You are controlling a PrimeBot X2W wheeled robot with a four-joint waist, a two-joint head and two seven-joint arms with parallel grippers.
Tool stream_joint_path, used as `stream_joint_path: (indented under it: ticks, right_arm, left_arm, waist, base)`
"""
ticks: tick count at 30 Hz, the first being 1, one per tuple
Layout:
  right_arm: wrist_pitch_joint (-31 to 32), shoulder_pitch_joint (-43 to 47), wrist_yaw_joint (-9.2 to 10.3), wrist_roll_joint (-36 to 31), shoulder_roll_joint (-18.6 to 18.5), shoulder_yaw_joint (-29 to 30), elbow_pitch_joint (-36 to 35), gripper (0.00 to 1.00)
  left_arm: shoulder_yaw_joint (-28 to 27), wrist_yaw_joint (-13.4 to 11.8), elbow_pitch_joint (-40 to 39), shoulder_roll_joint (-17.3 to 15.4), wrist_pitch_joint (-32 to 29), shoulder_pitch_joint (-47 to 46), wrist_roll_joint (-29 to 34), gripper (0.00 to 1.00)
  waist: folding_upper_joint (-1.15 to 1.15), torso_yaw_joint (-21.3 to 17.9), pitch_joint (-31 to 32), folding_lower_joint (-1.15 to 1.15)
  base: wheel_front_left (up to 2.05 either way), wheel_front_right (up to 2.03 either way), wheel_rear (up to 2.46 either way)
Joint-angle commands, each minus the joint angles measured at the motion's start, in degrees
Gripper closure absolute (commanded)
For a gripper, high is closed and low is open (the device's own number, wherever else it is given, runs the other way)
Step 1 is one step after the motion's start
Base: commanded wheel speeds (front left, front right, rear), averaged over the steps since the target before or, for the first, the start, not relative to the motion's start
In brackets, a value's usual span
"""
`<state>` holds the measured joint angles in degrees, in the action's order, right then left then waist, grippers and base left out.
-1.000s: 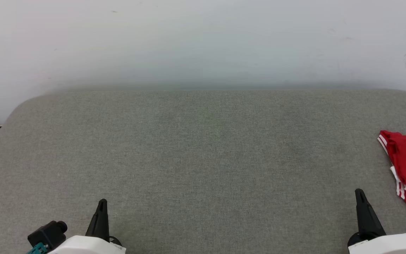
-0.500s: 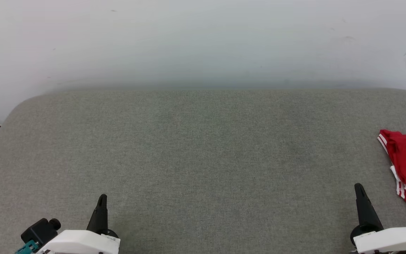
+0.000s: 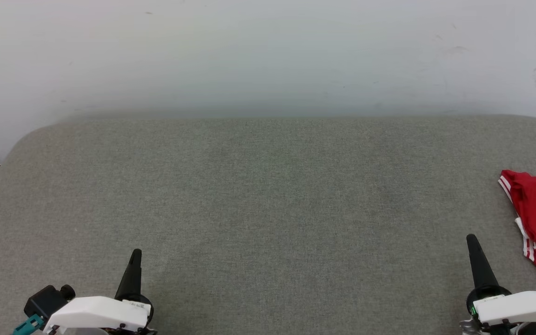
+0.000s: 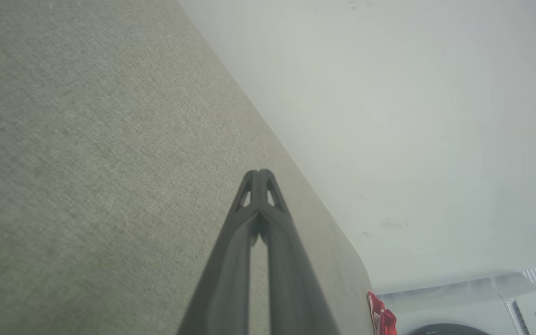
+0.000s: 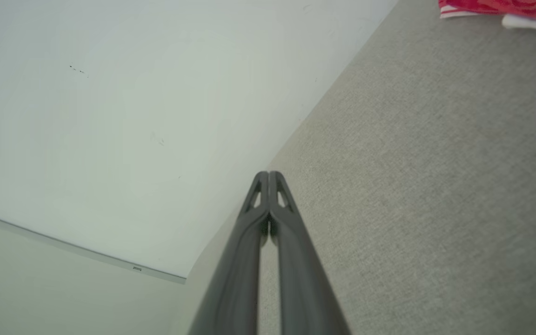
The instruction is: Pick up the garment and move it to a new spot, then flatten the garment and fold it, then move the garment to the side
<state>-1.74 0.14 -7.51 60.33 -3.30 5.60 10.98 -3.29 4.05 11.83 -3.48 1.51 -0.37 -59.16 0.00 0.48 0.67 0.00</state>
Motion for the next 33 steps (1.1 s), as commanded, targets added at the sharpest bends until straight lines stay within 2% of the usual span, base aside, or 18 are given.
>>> stream_joint_path:
  ticks: [1,33]
  right_arm:
    - [0.44,-1.52,0.01,1.82,0.10,0.17,-0.32,1.00]
    - [4.81,-4.50,0.02,18.81,0.27,0.54,1.55,1.00]
  left_arm:
    - [-0.37,0.53,-0.26,-0.10,-0.47,-1.46,-1.76,1.00]
    - [-2.06,2.18,1.14,0.31,-4.85,-4.18,-19.37,1.00]
  waist:
    - [0.00,-0.01,-0.02,0.00]
    - [0.00,-0.24,-0.43,0.00]
  base:
    - [0.00,0.00,0.00]
    - [0.00,0.00,0.00]
